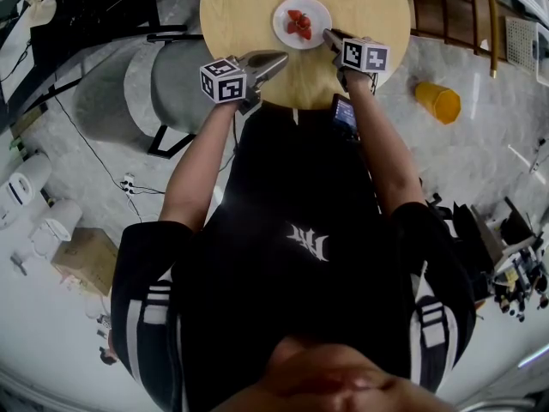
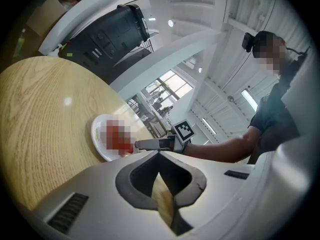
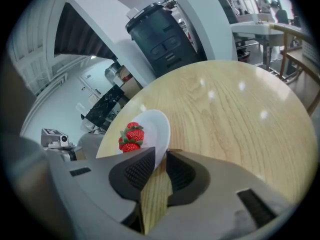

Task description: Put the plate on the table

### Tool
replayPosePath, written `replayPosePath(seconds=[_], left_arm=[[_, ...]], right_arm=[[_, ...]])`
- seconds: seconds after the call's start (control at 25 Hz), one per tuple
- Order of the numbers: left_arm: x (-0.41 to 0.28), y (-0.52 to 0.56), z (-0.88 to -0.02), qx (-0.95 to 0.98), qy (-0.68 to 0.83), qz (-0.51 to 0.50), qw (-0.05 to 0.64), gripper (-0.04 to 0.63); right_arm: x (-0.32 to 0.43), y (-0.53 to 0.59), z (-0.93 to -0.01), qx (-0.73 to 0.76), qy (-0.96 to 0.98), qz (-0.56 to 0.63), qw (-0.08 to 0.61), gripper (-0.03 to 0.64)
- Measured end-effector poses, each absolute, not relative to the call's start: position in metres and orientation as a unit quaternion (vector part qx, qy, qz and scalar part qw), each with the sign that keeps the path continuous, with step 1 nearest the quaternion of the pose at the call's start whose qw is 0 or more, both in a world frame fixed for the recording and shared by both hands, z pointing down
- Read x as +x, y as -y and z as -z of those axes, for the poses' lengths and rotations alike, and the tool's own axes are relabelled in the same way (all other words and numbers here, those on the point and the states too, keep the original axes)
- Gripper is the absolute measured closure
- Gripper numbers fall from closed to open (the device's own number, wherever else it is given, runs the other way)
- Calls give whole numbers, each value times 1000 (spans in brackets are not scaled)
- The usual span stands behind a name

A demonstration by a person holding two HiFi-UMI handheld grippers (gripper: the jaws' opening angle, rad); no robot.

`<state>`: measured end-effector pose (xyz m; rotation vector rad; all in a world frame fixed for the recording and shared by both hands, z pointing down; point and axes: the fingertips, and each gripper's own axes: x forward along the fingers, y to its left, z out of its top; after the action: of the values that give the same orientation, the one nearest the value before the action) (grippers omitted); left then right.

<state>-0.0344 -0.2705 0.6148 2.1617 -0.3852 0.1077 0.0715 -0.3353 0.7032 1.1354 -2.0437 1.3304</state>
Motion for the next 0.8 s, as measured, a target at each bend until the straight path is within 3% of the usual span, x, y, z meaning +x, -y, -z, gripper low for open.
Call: replayPosePath(seconds=[0.44, 0.8], left_arm=[[-30, 261, -615, 875, 149, -48, 458, 594], [-30, 257, -614, 876, 150, -46, 457, 594]], right_arm=[[73, 335, -706, 422, 747, -432, 279, 531], [74, 336, -701, 426, 754, -418, 274, 532]])
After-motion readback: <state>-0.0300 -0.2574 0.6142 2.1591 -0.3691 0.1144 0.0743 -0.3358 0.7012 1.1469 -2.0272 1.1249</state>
